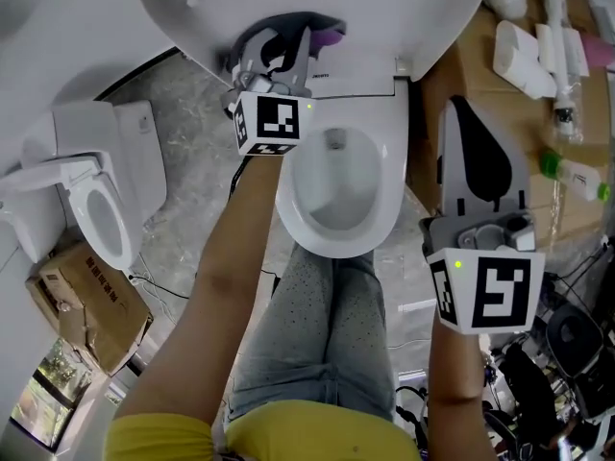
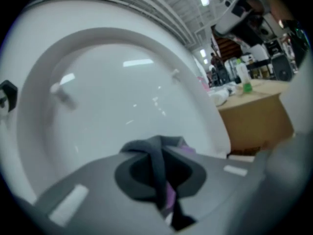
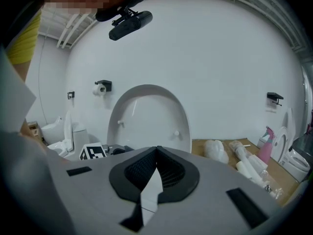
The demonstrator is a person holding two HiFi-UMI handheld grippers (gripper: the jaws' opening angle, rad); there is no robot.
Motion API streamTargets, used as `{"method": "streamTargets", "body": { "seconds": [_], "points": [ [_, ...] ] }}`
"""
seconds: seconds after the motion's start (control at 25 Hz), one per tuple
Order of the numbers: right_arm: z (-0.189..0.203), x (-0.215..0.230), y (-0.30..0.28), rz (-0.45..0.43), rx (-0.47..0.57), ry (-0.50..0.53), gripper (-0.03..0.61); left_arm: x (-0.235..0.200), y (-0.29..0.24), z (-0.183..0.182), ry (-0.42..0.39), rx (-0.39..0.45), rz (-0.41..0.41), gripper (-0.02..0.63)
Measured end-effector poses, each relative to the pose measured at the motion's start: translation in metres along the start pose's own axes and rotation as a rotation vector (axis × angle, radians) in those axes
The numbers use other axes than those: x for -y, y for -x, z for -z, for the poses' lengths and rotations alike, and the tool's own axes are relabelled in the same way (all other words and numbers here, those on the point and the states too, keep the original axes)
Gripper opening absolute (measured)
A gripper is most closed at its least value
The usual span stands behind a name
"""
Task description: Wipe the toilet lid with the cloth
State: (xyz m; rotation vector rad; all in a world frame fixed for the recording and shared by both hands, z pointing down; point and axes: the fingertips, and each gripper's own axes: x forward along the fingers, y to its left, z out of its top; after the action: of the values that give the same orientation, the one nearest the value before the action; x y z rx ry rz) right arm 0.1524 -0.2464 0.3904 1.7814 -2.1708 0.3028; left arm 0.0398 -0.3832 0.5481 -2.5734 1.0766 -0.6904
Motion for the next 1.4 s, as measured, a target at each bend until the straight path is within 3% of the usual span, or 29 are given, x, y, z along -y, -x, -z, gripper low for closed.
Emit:
{"method": "streamTargets", "body": {
  "seconds": [0.16, 0.28, 0.6, 0.92, 1.24, 1.4],
  "points": [
    [0.007, -0.002, 0.002, -0.004, -0.013, 0.001, 0.015, -0.024, 0.02, 0.05, 0.067, -0.108, -0.085, 0.02],
    [0.016, 0.004, 0.004, 0.006, -0.028, 0.0, 0.015, -0.015, 0.014, 0.058, 0.104, -0.128, -0.099, 0.02],
    [0.028, 0.018, 0.014, 0.053, -0.056, -0.002, 0.015, 0.08, -0.045, 0.044, 0.064, -0.135, 0.132, 0.018],
    [0.035, 0.031, 0.024, 0.1, -0.074, -0.005, 0.015, 0.134, -0.078, 0.021, 0.131, -0.154, 0.273, 0.018],
    [0.042, 0.02, 0.023, 0.066, -0.089, -0.025, 0.015, 0.124, -0.056, 0.009, 0.297, -0.161, 0.28, 0.018],
    [0.043, 0.008, 0.021, 0.03, -0.088, -0.025, 0.015, 0.11, -0.032, 0.004, 0.329, -0.145, 0.241, 0.018]
  ]
}}
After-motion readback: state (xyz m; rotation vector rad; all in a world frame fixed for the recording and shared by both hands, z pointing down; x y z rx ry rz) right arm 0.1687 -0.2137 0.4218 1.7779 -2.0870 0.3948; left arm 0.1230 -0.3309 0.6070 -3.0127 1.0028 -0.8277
